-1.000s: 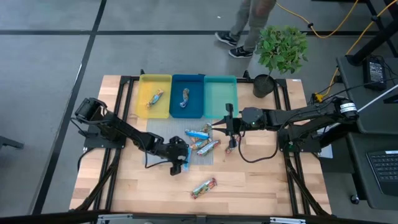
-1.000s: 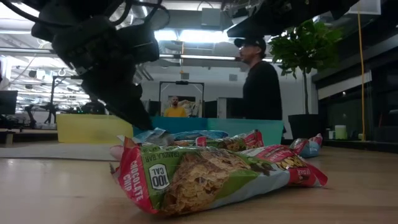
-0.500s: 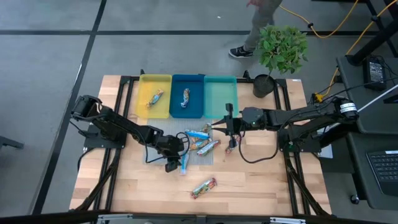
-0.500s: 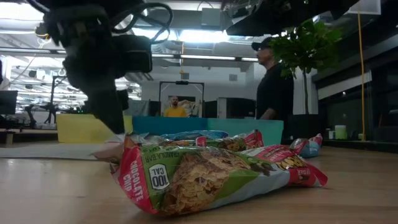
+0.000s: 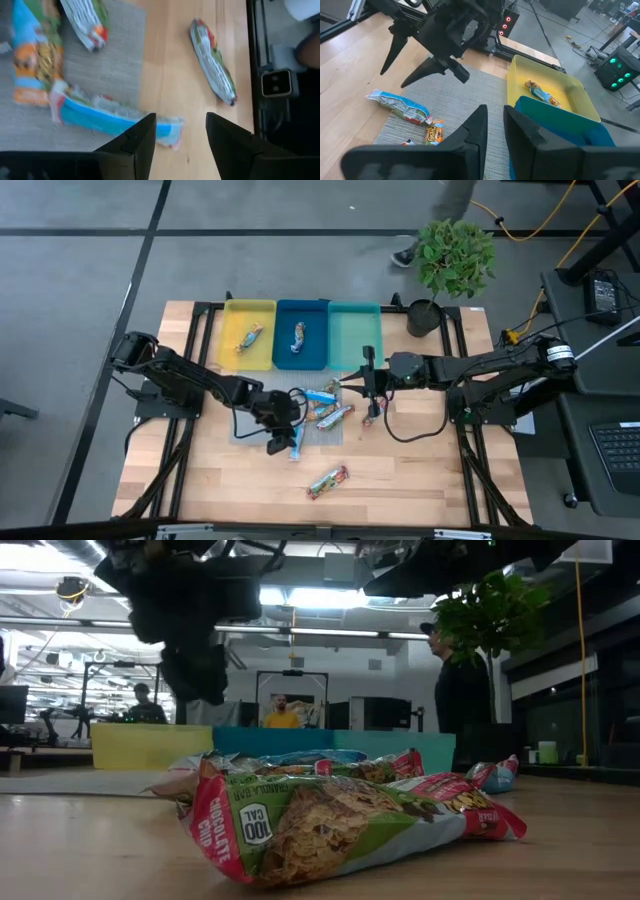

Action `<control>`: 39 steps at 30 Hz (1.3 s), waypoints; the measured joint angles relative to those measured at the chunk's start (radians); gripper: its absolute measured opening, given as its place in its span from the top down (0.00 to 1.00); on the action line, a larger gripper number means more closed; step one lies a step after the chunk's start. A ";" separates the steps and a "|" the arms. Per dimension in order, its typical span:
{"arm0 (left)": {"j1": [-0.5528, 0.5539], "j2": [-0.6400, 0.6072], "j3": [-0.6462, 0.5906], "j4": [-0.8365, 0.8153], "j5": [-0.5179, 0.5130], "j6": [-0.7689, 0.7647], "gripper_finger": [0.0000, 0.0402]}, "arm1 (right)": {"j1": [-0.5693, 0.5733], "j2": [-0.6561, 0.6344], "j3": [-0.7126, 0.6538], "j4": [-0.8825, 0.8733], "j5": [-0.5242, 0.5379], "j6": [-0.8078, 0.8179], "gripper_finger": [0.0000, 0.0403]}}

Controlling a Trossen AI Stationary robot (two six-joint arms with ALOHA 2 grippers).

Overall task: Pick and place Granola Bars by type
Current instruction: Put the red granola bar into the light blue bin

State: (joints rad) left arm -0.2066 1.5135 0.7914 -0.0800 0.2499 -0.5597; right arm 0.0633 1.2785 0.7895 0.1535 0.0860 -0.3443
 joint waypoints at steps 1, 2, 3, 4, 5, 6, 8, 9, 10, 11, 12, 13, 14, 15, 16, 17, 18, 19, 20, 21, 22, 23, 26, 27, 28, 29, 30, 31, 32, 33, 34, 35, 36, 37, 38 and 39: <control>0.000 0.000 0.003 -0.001 -0.008 0.006 0.59 | 0.000 0.000 0.000 0.000 0.000 0.000 0.83; 0.001 0.000 0.005 -0.007 -0.015 0.013 0.59 | 0.000 0.000 0.000 0.000 0.000 0.000 0.83; 0.001 0.000 0.006 -0.016 -0.019 0.015 0.59 | 0.000 0.000 0.000 0.000 0.000 0.000 0.83; 0.001 0.000 0.006 -0.024 -0.023 0.018 0.59 | 0.000 0.000 0.000 0.000 0.000 0.001 0.83; 0.001 0.000 0.006 -0.032 -0.025 0.026 0.59 | 0.000 0.000 0.000 0.000 0.000 0.001 0.83; 0.001 0.000 0.006 -0.041 -0.027 0.036 0.59 | 0.000 0.000 0.000 0.000 0.000 0.001 0.83; 0.000 0.000 0.006 -0.046 -0.029 0.066 0.59 | 0.000 0.000 0.000 0.000 0.000 0.001 0.83; -0.004 0.000 0.006 -0.044 -0.034 0.085 0.59 | 0.000 0.000 0.000 0.000 0.000 0.001 0.83; -0.011 0.000 0.007 -0.044 -0.050 0.107 0.59 | 0.000 0.000 0.000 0.000 0.000 0.001 0.83; -0.019 0.000 0.007 -0.045 -0.066 0.131 0.59 | 0.000 0.000 0.000 0.000 0.000 0.001 0.83; -0.030 0.000 0.007 -0.045 -0.086 0.157 0.59 | 0.000 0.000 0.000 0.000 0.000 0.001 0.83; -0.042 0.000 0.007 -0.045 -0.101 0.193 0.59 | 0.000 0.000 0.000 0.000 0.000 0.001 0.83; -0.056 0.000 0.007 -0.046 -0.110 0.231 0.59 | 0.000 0.000 0.000 0.000 0.000 0.001 0.83; -0.070 0.000 0.007 -0.052 -0.115 0.270 0.59 | 0.000 0.000 0.000 0.000 0.000 0.001 0.83; -0.083 0.000 0.007 -0.058 -0.118 0.317 0.59 | 0.000 0.000 0.000 0.000 0.000 0.002 0.83; -0.096 0.000 0.007 -0.062 -0.129 0.374 0.59 | 0.000 0.000 0.000 0.000 0.000 0.002 0.83; -0.113 0.000 0.007 -0.066 -0.148 0.443 0.59 | 0.000 0.000 0.000 0.000 0.000 0.002 0.83; -0.130 0.000 0.007 -0.073 -0.169 0.517 0.59 | 0.000 0.000 0.000 0.000 0.000 0.002 0.83; -0.146 0.000 0.007 -0.081 -0.192 0.596 0.59 | 0.000 0.000 0.000 0.000 0.000 0.002 0.83; -0.164 0.000 0.007 -0.090 -0.228 0.676 0.59 | 0.000 0.000 0.000 0.000 0.000 0.003 0.83; -0.183 0.000 0.007 -0.097 -0.268 0.739 0.59 | 0.000 0.000 0.000 0.000 0.000 0.003 0.83; -0.198 0.000 0.007 -0.099 -0.315 0.793 0.59 | 0.000 0.000 0.000 0.001 0.000 0.003 0.83; -0.223 0.000 0.007 -0.100 -0.463 0.889 0.59 | 0.000 0.000 0.000 0.001 0.000 0.003 0.83; -0.226 0.000 0.007 -0.100 -0.507 0.906 0.59 | 0.000 0.000 0.000 0.002 0.000 0.003 0.83; -0.226 0.000 0.007 -0.100 -0.536 0.917 0.59 | 0.000 0.000 0.000 0.003 0.000 0.003 0.83; -0.226 0.000 0.007 -0.100 -0.548 0.925 0.59 | 0.000 0.000 0.000 0.004 0.000 0.003 0.83; -0.222 0.000 0.007 -0.100 -0.547 0.932 0.58 | 0.000 0.000 0.000 0.004 0.000 0.003 0.83; -0.219 0.001 0.007 -0.100 -0.547 0.940 0.57 | 0.000 0.000 0.000 0.005 0.000 0.003 0.83; -0.216 0.001 0.007 -0.100 -0.546 0.952 0.56 | 0.000 0.000 0.000 0.005 0.000 0.003 0.83; -0.212 0.000 0.007 -0.100 -0.546 0.965 0.54 | 0.000 0.000 -0.001 0.005 0.000 0.003 0.83; -0.208 0.001 0.007 -0.100 -0.548 0.982 0.52 | 0.000 0.000 0.000 0.005 0.000 0.003 0.83; -0.203 0.001 0.007 -0.099 -0.554 0.999 0.51 | 0.000 0.000 -0.001 0.005 0.000 0.003 0.83; -0.200 0.001 0.007 -0.097 -0.559 1.020 0.48 | 0.000 0.000 -0.001 0.005 0.000 0.003 0.83; -0.199 0.001 0.007 -0.094 -0.563 1.044 0.46 | 0.000 0.000 -0.001 0.005 0.000 0.003 0.83; -0.197 0.001 0.007 -0.089 -0.566 1.067 0.44 | 0.000 0.000 -0.001 0.006 0.000 0.003 0.83; -0.197 0.001 0.007 -0.080 -0.567 1.088 0.43 | 0.000 0.000 -0.001 0.008 0.000 0.003 0.83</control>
State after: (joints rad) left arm -0.4038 1.5146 0.7979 -0.1600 -0.3173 0.5281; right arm 0.0634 1.2782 0.7887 0.1618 0.0860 -0.3412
